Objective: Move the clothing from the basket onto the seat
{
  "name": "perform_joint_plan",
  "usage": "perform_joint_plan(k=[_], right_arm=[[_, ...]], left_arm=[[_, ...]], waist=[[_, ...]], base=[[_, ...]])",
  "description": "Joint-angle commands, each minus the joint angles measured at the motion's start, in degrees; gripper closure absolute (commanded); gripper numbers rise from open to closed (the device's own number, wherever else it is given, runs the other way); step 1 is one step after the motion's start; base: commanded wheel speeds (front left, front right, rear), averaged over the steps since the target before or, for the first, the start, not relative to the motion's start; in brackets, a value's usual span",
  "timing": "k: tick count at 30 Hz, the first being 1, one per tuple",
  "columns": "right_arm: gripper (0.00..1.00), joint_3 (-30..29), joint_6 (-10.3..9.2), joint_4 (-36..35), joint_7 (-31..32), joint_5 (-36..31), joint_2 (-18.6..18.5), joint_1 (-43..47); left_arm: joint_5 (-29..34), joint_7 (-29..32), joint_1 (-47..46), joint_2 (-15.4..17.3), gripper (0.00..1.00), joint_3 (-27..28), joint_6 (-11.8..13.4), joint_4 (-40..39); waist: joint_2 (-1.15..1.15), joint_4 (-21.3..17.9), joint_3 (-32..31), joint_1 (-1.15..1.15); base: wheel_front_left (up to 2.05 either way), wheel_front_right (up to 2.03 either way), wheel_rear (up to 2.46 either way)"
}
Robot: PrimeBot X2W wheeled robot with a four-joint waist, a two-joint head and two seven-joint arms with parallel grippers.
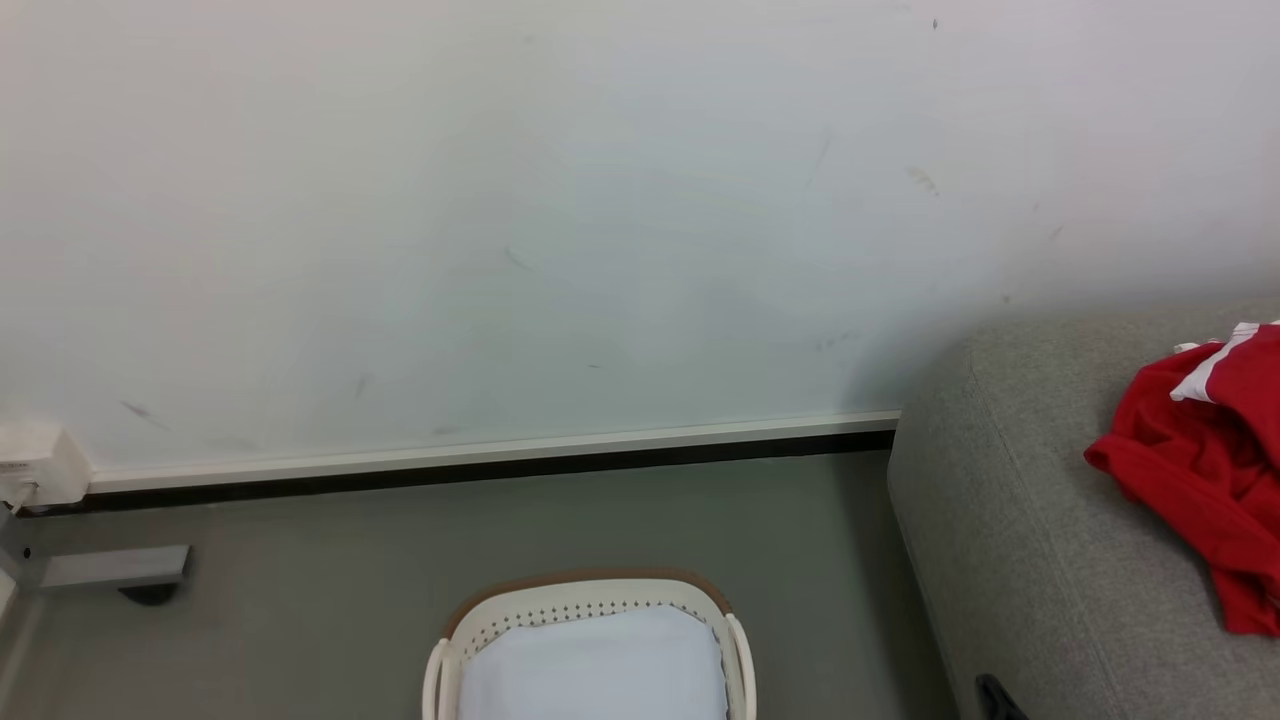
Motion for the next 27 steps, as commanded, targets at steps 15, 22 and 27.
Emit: perform_joint_plan(k=[15,22,27], right_arm=[[1.00,-2.73,-0.02,-3.02,4.40,17.95,-0.37,-1.85],[1.00,-3.77,-0.03,-3.95,6.10,24.79,-0.45,-2.47],[1.00,-4.50,-0.03,-4.57,7.25,29.32,-0.51,-2.82]], left_arm=[[-16.90,4.53,-3.27,0.31,1.00,0.85,-0.59,-1.40],[-23.39,6.18,-4.32,0.39,1.00,1.03,-0.79,-1.87],[-27.76,7.34,-5.05,0.44,1.00,1.19,-0.95,-2.14]], waist=[[0.00,0.36,0.48,0.00],[0.00,0.53,0.69,0.00],[0.00,0.65,0.84,0.00]], base=[[0.00,0.00,0.00],[0.00,0.00,0.00],[0.00,0.00,0.00]])
